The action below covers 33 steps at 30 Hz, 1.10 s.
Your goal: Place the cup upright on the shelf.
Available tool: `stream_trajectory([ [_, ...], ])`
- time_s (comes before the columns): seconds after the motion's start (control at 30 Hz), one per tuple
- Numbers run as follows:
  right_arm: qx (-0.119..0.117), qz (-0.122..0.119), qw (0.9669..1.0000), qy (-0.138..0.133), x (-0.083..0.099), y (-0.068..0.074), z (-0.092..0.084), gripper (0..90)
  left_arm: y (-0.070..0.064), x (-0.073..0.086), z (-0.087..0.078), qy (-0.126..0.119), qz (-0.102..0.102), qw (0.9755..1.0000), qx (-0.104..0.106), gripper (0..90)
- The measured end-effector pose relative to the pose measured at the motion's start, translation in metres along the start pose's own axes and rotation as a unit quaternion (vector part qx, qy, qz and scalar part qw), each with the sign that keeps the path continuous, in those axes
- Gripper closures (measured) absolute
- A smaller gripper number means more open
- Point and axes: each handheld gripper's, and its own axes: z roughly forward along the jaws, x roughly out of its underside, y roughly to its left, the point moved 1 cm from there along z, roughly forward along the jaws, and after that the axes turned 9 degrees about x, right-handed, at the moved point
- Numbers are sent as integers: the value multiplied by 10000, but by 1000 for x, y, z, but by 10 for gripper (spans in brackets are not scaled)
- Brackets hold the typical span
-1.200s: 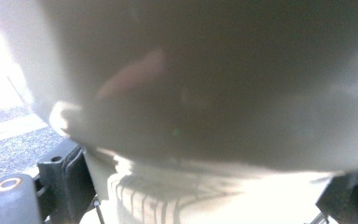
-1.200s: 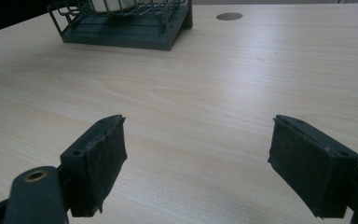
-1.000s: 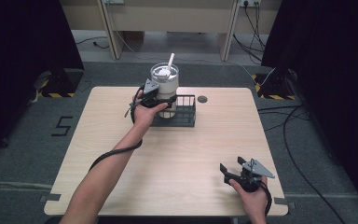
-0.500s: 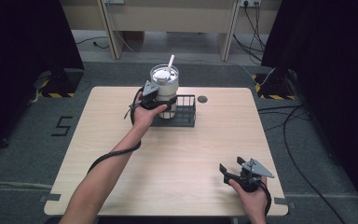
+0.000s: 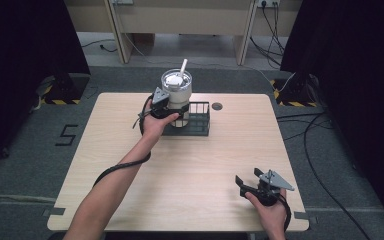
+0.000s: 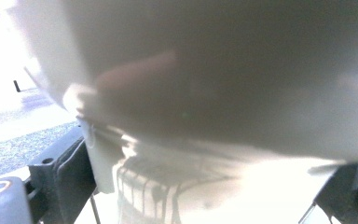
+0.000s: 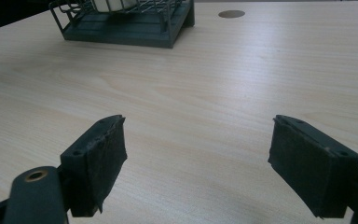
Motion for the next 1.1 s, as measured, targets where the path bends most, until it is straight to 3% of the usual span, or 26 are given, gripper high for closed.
stream_trajectory([
  [0.8, 5, -26, 10000, 33, 0, 0, 0, 190, -4, -3, -18, -28, 118, 9999, 34, 84],
  [1.1, 20, -65, 10000, 33, 0, 1, 0, 190, -4, -5, -34, -66, 261, 9996, 104, 142],
])
